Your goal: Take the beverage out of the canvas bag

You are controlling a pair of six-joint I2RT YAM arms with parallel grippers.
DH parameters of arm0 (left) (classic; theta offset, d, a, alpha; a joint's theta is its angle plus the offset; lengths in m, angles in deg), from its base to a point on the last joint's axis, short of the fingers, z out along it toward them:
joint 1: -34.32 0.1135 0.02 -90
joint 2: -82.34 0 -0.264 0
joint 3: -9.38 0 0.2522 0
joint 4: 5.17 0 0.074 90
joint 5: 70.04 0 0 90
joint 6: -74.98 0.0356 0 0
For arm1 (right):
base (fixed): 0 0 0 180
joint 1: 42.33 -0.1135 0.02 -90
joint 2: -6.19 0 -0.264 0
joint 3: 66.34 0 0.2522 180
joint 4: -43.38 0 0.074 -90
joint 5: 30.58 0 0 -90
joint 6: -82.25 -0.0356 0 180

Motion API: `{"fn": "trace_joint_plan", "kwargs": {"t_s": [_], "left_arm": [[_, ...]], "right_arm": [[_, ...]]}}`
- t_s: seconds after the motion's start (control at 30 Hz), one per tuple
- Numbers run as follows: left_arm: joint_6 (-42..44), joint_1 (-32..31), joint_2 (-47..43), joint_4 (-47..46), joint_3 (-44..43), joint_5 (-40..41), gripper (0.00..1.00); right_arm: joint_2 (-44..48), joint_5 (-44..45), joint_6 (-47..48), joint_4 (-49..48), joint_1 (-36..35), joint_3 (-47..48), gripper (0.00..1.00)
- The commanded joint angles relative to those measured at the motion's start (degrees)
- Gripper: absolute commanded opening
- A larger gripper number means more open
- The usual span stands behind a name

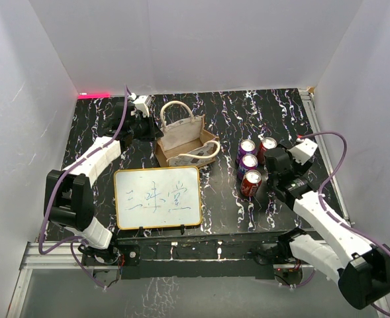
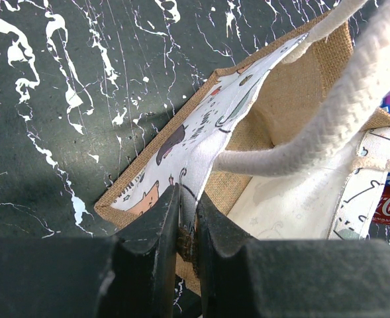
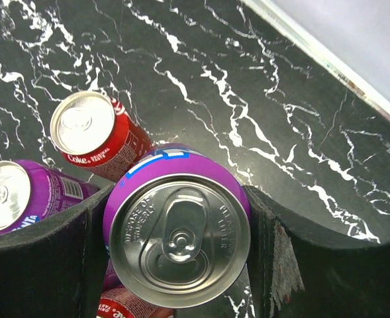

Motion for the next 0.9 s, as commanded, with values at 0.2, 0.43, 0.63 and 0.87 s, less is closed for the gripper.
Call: {"fn": "trace_joint_plan", "kwargs": {"t_s": [0.2,0.43,0.63,0.87], "left_arm": [[-0.4,0.0,-1.6,0.1,-2.6,-1.2,0.0],[-0.4,0.0,-1.4,0.2,-2.6,-1.2,0.0],[-0.3,0.0,-1.3,0.3,-2.7,-0.9,0.0],[-0.3,0.0,-0.8,0.5,-2.9,-1.1,0.0]], "right_arm": [[-4.4,-2.5,-5.3,-5.9,1.6,-0.1,0.07],[-8.4,-6.3,-3.1,-11.5,2.9,-1.2,0.07],[-11.2,-8.3,-1.2,-13.8,3.0,-0.9,0.07],[-13.7,-8.0,0.5,-14.4,3.5,-0.4,0.19]]}}
